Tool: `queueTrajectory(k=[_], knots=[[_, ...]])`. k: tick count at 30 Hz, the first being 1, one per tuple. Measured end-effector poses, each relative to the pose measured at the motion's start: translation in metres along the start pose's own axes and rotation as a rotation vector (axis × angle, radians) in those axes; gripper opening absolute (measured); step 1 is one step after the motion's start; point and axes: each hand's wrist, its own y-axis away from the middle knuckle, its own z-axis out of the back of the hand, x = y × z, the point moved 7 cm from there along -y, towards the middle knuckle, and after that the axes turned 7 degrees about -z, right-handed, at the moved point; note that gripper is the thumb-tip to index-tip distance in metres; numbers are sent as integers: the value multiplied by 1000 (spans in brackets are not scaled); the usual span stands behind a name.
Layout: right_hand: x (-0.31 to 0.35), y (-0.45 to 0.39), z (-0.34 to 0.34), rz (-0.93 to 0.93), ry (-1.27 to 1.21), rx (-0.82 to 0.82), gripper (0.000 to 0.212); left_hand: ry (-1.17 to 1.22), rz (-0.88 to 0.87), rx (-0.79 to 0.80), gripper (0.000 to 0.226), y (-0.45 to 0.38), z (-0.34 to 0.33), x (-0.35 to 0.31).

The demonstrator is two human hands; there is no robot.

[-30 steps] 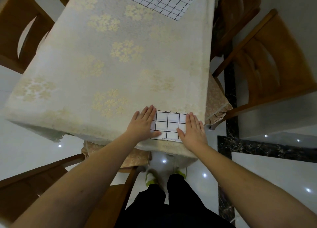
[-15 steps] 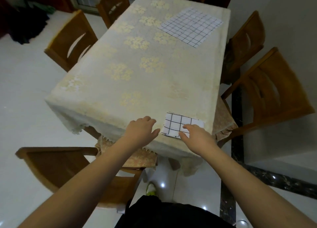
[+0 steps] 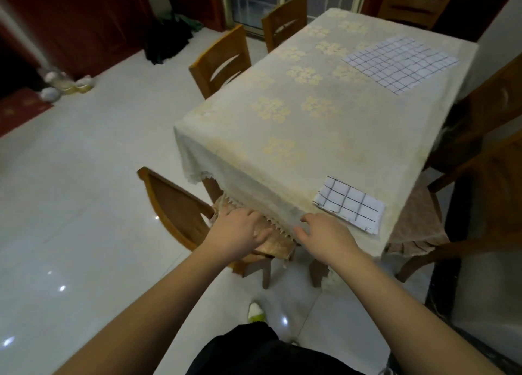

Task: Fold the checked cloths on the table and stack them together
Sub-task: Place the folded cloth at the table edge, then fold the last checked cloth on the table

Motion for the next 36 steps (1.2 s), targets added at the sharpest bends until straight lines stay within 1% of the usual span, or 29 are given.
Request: queueTrajectory(k=[3,7,10,14,17,19,22,23,25,29,33,36], knots=[[41,5,-4,61,35,3,47,-4,97,-17,65,35,3,25],[108,10,-3,189,40,-53,45,28,251,4,61,79,2,76],[166,13,-13,281,65,-63,46,42,323,-55,55,113,9,117],[252,16,-32,414,105,-83,46,76,415,-147,54,163,15,182],[318,17,-43,480,54,-92,42,96,456,-210,53,202,19,228],[358,14,-53,506,56,-81,44,119,473,-231,55,223,22,257],[413,9,-64,537,83,-74,47,106,490,-248,67,251,27,303],[429,7,-66,547,93,-72,48,102,500,-231,67,258,27,319],[458,0,-71,552,112,-63,49,91,512,-174,61,267,25,350],[499,-21,-82,550,119,-31,51,93,523,-159,58,264,26,403],[535,-65,-93,527,134,11,52,142,542,-119,59,232,22,457],[557,-110,-95,508,152,10,53,150,550,-110,59,198,30,499]])
